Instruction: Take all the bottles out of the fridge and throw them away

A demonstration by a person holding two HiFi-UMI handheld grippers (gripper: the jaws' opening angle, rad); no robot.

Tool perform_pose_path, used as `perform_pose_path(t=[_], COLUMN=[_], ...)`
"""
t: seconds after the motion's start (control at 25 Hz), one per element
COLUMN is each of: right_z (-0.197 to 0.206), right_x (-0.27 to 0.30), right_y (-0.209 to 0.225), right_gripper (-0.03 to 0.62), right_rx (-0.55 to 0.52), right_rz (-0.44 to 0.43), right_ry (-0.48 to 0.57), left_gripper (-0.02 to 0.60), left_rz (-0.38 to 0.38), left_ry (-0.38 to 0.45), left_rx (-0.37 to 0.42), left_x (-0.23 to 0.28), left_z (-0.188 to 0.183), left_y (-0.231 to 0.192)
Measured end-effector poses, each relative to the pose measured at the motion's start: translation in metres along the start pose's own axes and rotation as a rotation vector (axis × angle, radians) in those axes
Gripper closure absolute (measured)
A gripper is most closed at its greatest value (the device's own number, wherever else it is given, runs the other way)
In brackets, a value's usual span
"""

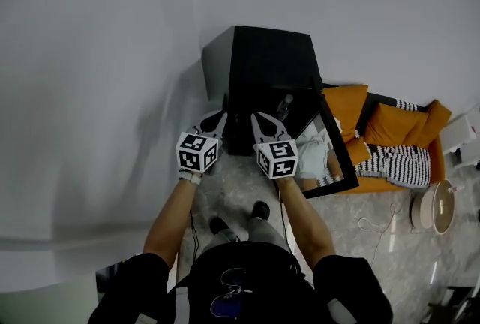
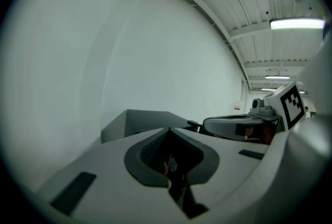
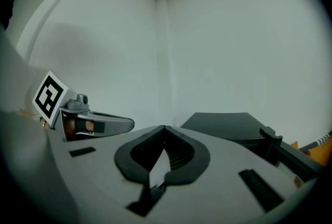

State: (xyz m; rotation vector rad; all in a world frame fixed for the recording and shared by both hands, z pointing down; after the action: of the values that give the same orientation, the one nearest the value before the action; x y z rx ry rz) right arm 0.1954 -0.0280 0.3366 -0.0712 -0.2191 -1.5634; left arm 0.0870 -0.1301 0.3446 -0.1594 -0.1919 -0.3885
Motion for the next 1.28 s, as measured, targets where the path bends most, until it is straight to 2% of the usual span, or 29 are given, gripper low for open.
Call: perform_pose_path(t=[0.28,0.56,0.92,1.28], right_z=[0.006,0.024,0.041,0.052], right_x=[-0.064,-0.138,-0.207,-0.219], right_y=[0.04,0.098,0.148,0.16], right_gripper=[0.586,0.586,0.586,0.586], right_rx=[0.037,0.066,0.078,0.102], right_rz=[0.14,0.242,0.275,0.301], right_ry=[0.021,0.027,0.028,0.041], left_gripper=[0.581,0.581,0.581,0.581], left_rz=[0.119,0.19,0.199,0.203], left_ry=[-0.019,-0.046,-0.07,-0.081], left_rx=[0.03,0.071,0.109,0.132], left_x=[0.024,0.061,0.09,0.105], left_z=[0.0,0.008,0.016,0.026], left_y=[0.056,0.129,0.202,0.213])
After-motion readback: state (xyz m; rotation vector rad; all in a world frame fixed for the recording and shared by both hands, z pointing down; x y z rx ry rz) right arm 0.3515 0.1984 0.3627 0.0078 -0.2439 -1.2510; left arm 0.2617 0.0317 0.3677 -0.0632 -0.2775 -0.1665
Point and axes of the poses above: the fingertips, and each gripper's own axes: x forward along the fingers, y to its right, z out of its underside, the point moved 6 cm from there along -x, backward along the fingers, and after that the axes turned 7 degrees about -z, right-handed, at the moved point
